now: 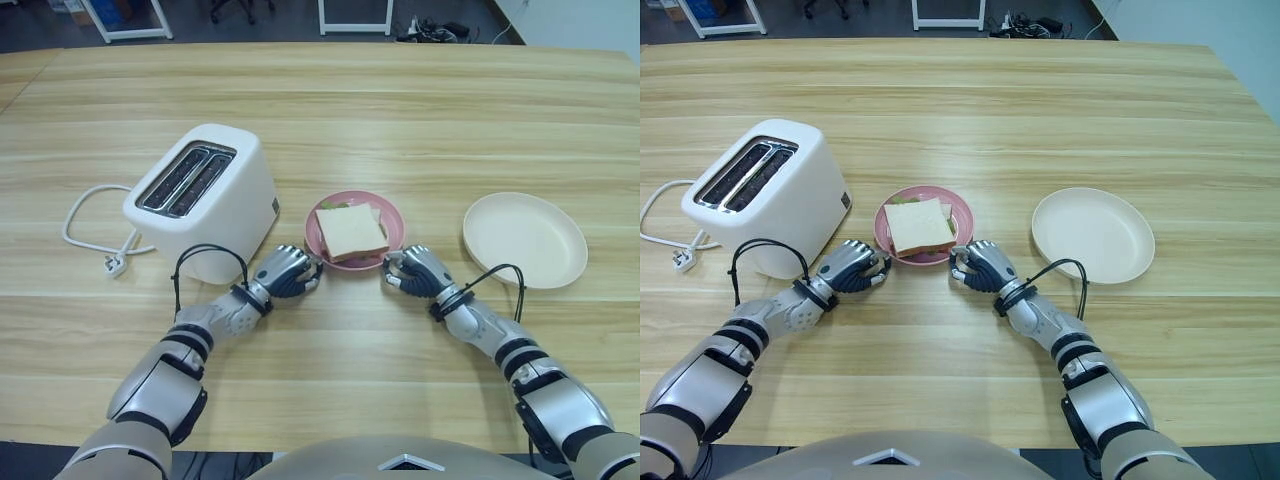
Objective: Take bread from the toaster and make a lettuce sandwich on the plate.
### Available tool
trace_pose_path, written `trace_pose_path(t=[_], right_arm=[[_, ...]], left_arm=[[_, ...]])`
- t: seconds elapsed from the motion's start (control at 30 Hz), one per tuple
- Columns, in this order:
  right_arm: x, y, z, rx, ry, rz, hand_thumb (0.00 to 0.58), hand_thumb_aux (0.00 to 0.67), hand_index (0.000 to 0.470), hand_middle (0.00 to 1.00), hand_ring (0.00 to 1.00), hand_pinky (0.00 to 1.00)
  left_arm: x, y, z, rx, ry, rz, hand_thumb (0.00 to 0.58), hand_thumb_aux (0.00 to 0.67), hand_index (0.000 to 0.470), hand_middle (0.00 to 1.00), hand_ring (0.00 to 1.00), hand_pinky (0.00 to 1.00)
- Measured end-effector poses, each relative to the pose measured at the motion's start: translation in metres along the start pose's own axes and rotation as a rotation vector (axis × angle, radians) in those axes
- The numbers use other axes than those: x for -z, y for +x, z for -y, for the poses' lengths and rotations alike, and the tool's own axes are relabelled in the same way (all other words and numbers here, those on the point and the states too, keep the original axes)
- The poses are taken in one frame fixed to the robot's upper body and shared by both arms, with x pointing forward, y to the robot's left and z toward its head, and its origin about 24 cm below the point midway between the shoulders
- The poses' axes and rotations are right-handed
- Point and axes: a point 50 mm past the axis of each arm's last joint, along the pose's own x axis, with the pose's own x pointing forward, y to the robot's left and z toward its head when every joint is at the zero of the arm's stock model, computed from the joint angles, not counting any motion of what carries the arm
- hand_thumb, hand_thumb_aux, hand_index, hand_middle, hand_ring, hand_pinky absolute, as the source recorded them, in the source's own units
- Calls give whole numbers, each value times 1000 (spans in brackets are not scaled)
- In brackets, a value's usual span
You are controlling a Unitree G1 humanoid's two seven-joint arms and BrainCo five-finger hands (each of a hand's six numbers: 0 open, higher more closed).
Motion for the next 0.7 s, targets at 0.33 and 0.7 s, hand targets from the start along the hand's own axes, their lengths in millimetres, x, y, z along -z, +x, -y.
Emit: trace_pose_path(t=[0.33,0.7], right_arm=[[-42,-34,77,513,288,308,0,0,0,0,0,0],[-124,-30,158,883,105,670,0,0,0,0,0,0]], left_arm=[[-51,-18,-44,-503,-417,389,0,0,0,0,0,0],[-117,-22,-184,-1157,-303,631,0,0,0,0,0,0]])
